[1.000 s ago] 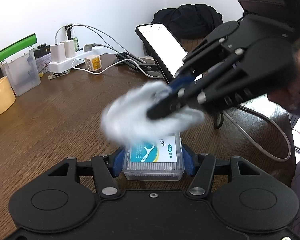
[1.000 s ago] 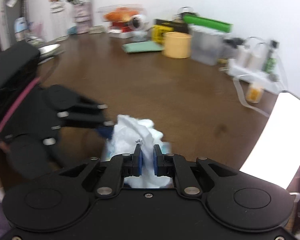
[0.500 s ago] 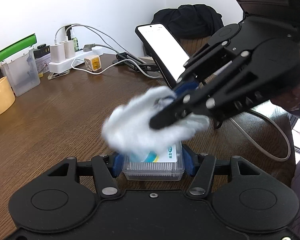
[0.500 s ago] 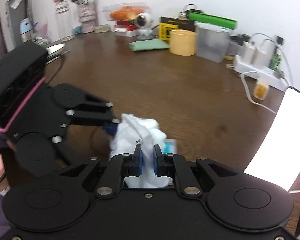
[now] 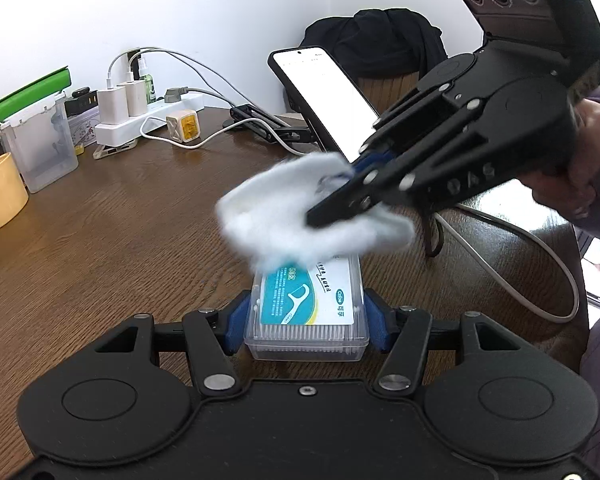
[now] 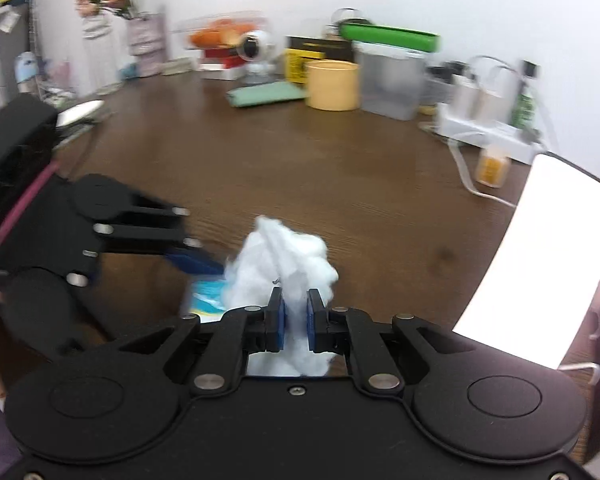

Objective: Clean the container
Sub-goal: 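Hold the floss box in the left tool while the right tool keeps wiping with tissue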

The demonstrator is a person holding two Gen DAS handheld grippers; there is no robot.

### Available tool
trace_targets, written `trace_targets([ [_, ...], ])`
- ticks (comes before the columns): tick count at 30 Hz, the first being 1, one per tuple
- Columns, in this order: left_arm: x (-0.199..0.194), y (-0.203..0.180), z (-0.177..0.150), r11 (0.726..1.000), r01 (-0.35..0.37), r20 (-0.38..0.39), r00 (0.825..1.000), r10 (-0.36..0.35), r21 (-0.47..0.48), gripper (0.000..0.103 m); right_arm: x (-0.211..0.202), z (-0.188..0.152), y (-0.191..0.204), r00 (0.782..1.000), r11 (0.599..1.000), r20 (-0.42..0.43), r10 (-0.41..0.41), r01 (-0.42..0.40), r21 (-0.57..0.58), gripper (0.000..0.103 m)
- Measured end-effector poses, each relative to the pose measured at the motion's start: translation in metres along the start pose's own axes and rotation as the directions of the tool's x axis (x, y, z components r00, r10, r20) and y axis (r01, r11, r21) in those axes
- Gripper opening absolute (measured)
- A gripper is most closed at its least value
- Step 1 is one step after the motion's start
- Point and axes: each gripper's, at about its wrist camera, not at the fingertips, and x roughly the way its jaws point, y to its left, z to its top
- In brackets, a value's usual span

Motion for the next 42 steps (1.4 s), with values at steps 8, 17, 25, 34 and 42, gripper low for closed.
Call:
trace_targets([
  [8, 0.001, 0.004, 0.002, 1.0, 0.004, -0.002, 1.0, -0.004, -0.003, 0.057, -0.009, -0.005, 0.017, 0.988, 0.987, -0.025, 0.15, -0.151, -0.048, 0.01],
  [17, 0.0, 0.001, 0.001, 1.0, 0.002, 0.0, 1.0, -0.002, -0.003, 0.058, -0.01, -0.006, -0.009, 1.0, 1.0, -0.014, -0.008, 0.008, 0.006, 0.01],
  [25, 0.0, 0.0, 0.001, 1.0, 0.003, 0.0, 1.0, -0.003, -0.002, 0.058, -0.006, 0.0, 0.018, 0.991, 0.991, 0.005, 0.132, -0.132, -0.023, 0.009],
  [34, -0.001, -0.001, 0.0, 1.0, 0.004, 0.0, 1.0, -0.004, -0.001, 0.058, -0.014, -0.007, -0.006, 1.0, 1.0, -0.028, 0.004, -0.004, 0.006, 0.009],
  [42, -0.001, -0.001, 0.0, 1.0, 0.005, 0.001, 1.0, -0.005, -0.001, 0.058, -0.001, 0.002, 0.016, 0.999, 0.999, 0.004, 0.044, -0.044, -0.023, 0.01],
])
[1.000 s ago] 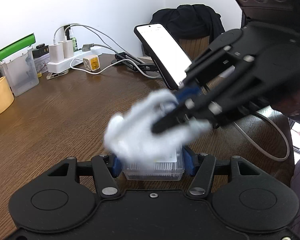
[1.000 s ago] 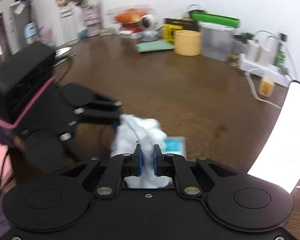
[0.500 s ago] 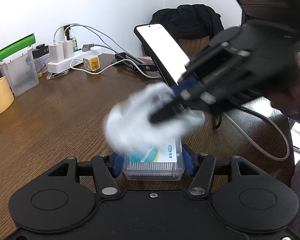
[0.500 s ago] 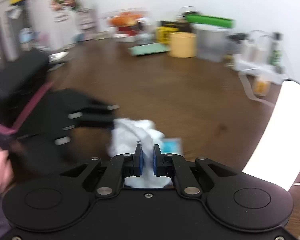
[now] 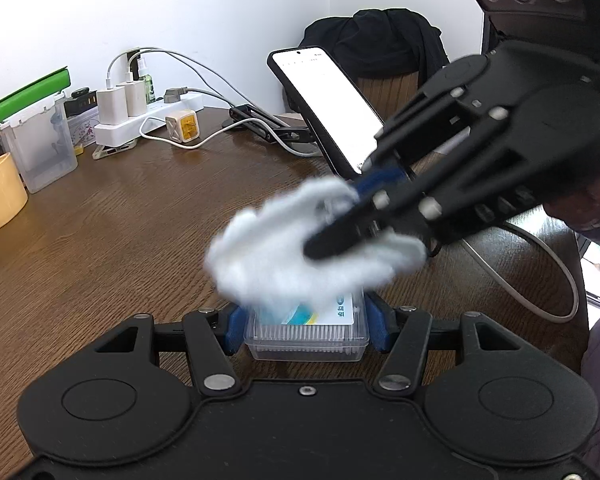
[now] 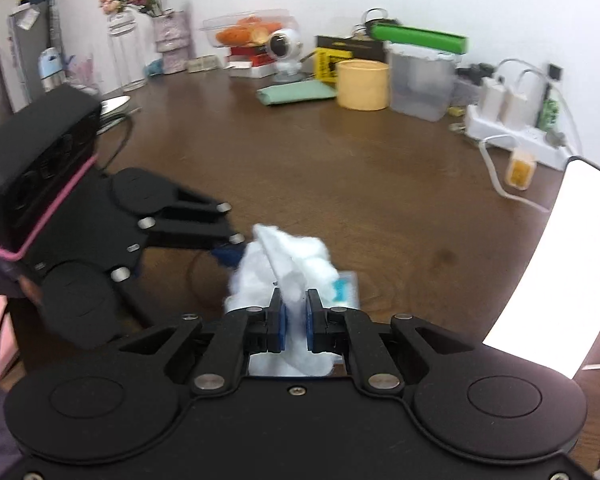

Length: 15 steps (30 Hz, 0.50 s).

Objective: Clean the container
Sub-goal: 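Hold the floss box in the left tool while the right tool keeps wiping with tissue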

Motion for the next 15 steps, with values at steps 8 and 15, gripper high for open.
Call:
trace_targets([
  [8, -0.001, 0.0, 0.0, 1.0, 0.002, 0.0, 1.0, -0.002, -0.001, 0.057, -0.015, -0.01, -0.022, 1.0, 0.999, -0.024, -0.009, 0.009, 0.039, 0.01],
  [15, 0.0, 0.003, 0.001, 1.0, 0.003, -0.001, 1.0, -0.003, -0.003, 0.057, 0.0, -0.002, -0.007, 0.999, 0.999, -0.003, 0.045, -0.045, 0.03, 0.01],
])
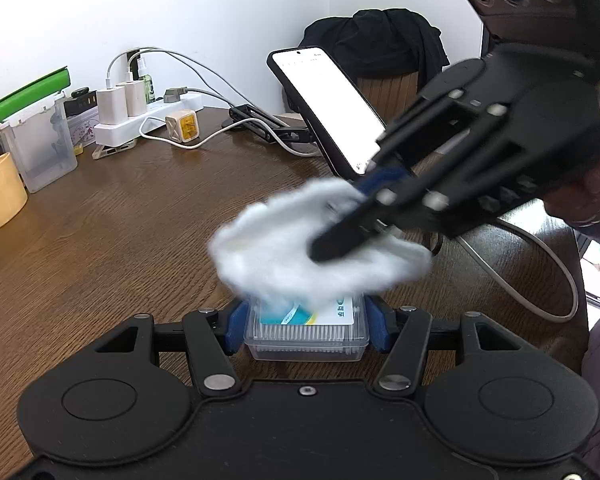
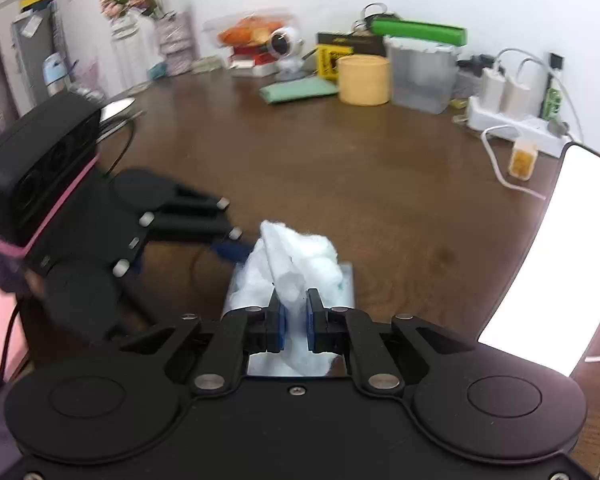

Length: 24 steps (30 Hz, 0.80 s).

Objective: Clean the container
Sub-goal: 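Hold the floss box in the left tool while the right tool keeps wiping with tissue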

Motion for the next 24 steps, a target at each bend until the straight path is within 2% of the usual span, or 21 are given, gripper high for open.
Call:
trace_targets([
  [3, 0.0, -0.001, -0.001, 1.0, -0.001, 0.001, 1.0, 0.001, 0.0, 0.057, -0.001, 0.001, -0.007, 0.997, 0.997, -0.001, -0.074, 0.074, -0.001, 0.01],
  [6, 0.001, -0.001, 0.0, 1.0, 0.002, 0.0, 1.0, -0.002, -0.003, 0.058, -0.01, -0.005, -0.015, 0.995, 0.995, -0.018, -0.097, 0.097, 0.004, 0.01],
  [8, 0.001, -0.001, -0.001, 1.0, 0.002, 0.0, 1.0, -0.002, -0.003, 0.058, -0.016, -0.008, -0.013, 0.997, 0.997, -0.028, -0.076, 0.076, -0.003, 0.01],
  [12, 0.001, -0.003, -0.001, 1.0, -0.001, 0.0, 1.0, 0.001, -0.001, 0.058, -0.011, -0.006, 0.004, 0.999, 1.0, -0.031, 0.02, -0.021, -0.017, 0.01],
  [14, 0.0, -0.004, -0.002, 1.0, -0.001, 0.001, 1.0, 0.001, 0.001, 0.058, -0.004, -0.003, 0.01, 1.0, 0.999, -0.019, 0.022, -0.023, -0.026, 0.01],
  [17, 0.0, -0.004, -0.002, 1.0, -0.001, 0.001, 1.0, 0.001, 0.0, 0.058, 0.001, 0.004, 0.008, 0.998, 0.998, 0.009, -0.057, 0.058, -0.021, 0.01],
  [21, 0.0, -0.003, -0.002, 1.0, 0.0, 0.001, 1.0, 0.0, -0.001, 0.058, -0.007, -0.001, -0.01, 0.99, 0.99, -0.006, -0.141, 0.141, 0.0, 0.01],
  [24, 0.0, -0.003, -0.001, 1.0, 0.001, 0.0, 1.0, -0.001, -0.002, 0.058, -0.014, -0.006, -0.005, 0.993, 0.994, -0.027, -0.111, 0.111, -0.024, 0.01],
])
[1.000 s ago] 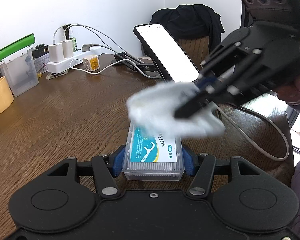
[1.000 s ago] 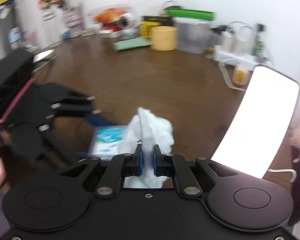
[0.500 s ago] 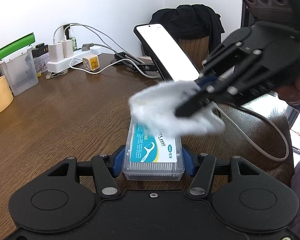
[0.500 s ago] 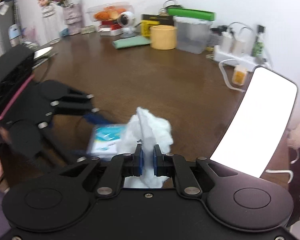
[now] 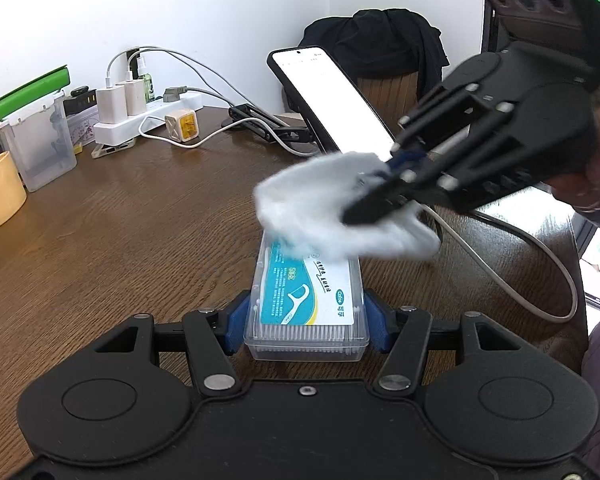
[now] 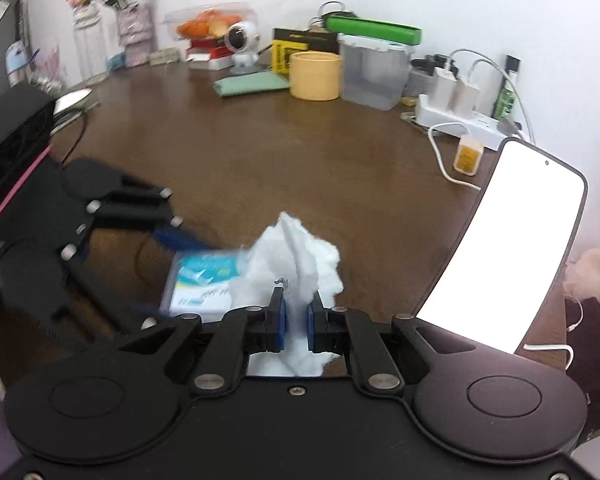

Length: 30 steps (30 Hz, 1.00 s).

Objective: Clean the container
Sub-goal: 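Hold the floss box in the left tool while the right tool keeps wiping with tissue, then hold the floss box in the left tool while the right tool rubs tissue over its lid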

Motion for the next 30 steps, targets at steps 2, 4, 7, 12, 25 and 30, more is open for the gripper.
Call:
trace_targets([
  [2, 0.0, 0.0, 0.0, 1.0, 0.0, 0.0, 1.0, 0.0, -0.001, 0.058, -0.002, -0.001, 0.007, 0.999, 0.999, -0.003, 0.042, -0.042, -0.012, 0.01],
  [4, 0.0, 0.0, 0.0, 1.0, 0.0, 0.0, 1.0, 0.0, -0.001, 0.058, 0.002, 0.002, 0.016, 0.997, 0.997, 0.008, 0.076, -0.076, -0.02, 0.01],
  [7, 0.0, -0.001, 0.0, 1.0, -0.002, 0.0, 1.0, 0.002, 0.0, 0.058, 0.01, 0.008, 0.019, 0.998, 0.998, 0.026, 0.058, -0.057, -0.025, 0.01],
  [12, 0.0, -0.001, 0.0, 1.0, -0.001, 0.0, 1.0, 0.001, -0.001, 0.058, 0.004, 0.004, 0.008, 0.998, 0.998, 0.015, -0.06, 0.061, -0.031, 0.01],
  [25, 0.0, 0.001, 0.0, 1.0, -0.002, -0.001, 1.0, 0.002, -0.007, 0.058, 0.008, 0.008, 0.013, 0.997, 0.996, 0.026, -0.068, 0.069, -0.049, 0.011],
  [30, 0.0, 0.001, 0.0, 1.0, -0.001, -0.001, 1.0, 0.001, -0.008, 0.059, -0.007, 0.0, 0.01, 1.0, 0.999, -0.006, 0.016, -0.017, -0.037, 0.01],
])
